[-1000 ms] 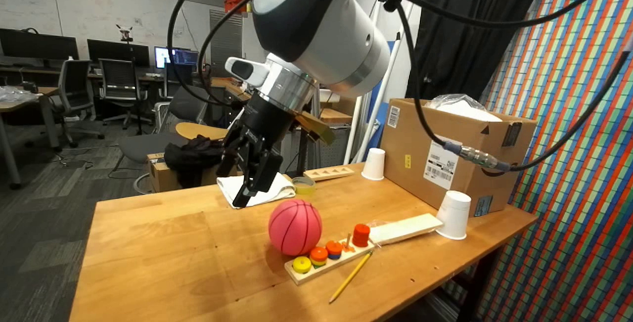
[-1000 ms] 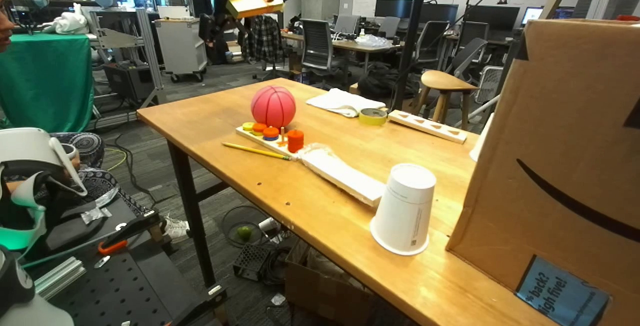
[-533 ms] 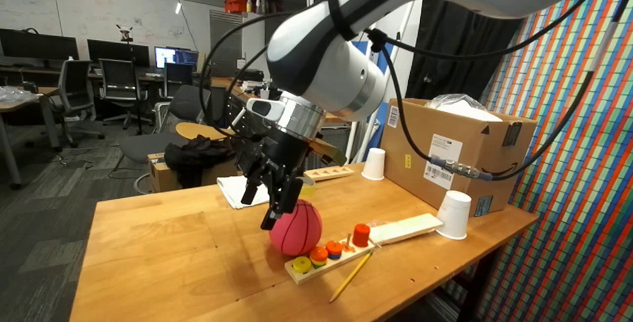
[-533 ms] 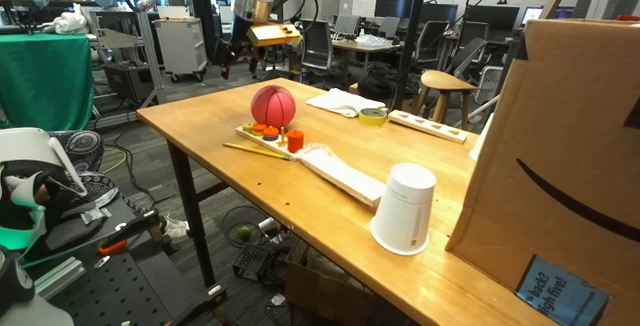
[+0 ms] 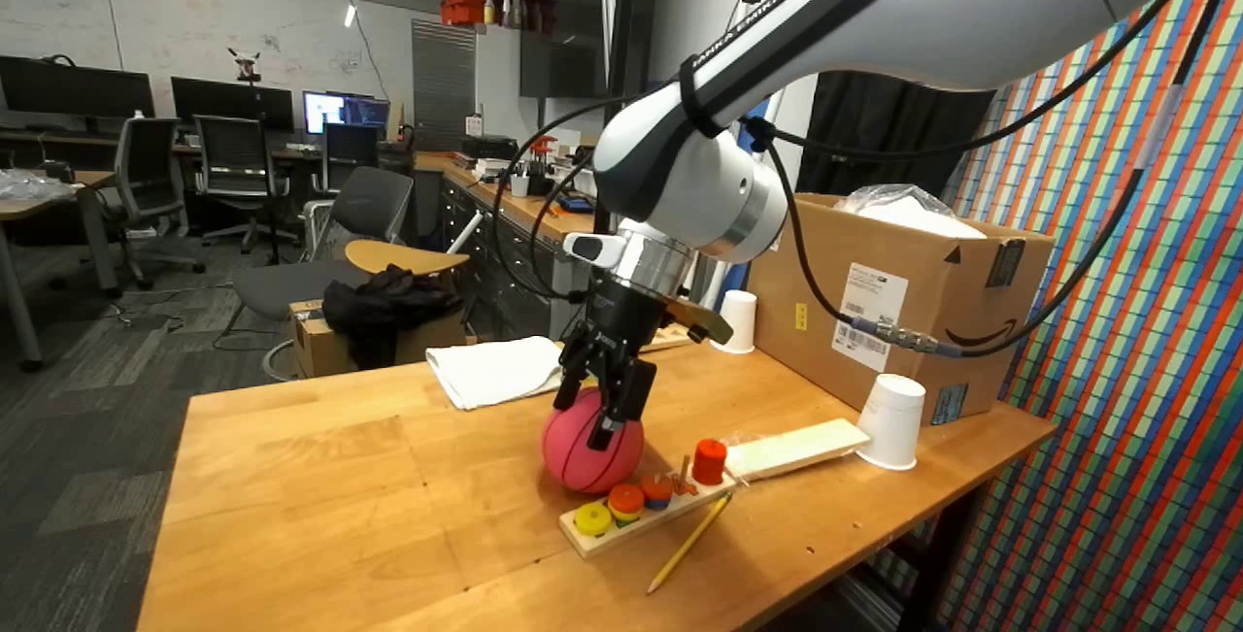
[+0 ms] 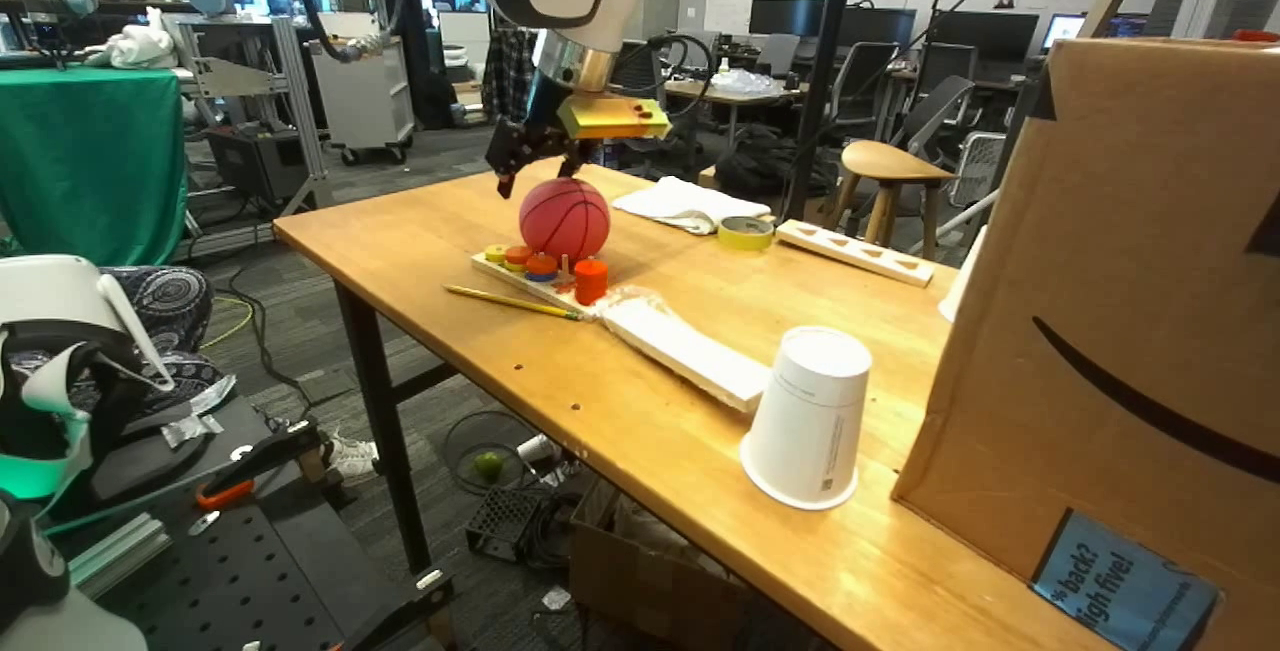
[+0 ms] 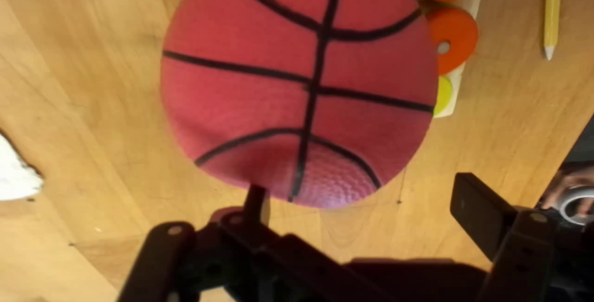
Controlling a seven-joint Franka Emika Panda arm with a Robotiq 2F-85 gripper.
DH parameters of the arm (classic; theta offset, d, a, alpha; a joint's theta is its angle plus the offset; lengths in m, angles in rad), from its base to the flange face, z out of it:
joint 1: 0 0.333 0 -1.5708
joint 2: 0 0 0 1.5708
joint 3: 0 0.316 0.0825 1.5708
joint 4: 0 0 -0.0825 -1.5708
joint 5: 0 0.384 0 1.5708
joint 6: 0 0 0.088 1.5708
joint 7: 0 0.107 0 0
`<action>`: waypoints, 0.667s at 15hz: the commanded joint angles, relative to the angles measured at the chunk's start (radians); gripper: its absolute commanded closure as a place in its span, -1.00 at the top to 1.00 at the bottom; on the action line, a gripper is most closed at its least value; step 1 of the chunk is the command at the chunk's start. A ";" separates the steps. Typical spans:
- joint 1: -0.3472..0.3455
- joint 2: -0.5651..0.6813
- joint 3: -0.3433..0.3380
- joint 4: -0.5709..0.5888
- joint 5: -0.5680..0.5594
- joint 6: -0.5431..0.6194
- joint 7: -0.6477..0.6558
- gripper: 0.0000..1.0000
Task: Move the ball towards the box
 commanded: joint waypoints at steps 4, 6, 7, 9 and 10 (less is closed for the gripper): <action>-0.130 -0.057 -0.135 0.043 -0.179 0.055 0.051 1.00; -0.181 -0.100 -0.181 0.045 -0.210 0.083 0.054 1.00; -0.204 -0.126 -0.201 0.044 -0.209 0.091 0.055 1.00; -0.235 -0.196 -0.236 0.023 -0.205 0.128 0.058 1.00; -0.236 -0.229 -0.240 0.001 -0.193 0.139 0.052 1.00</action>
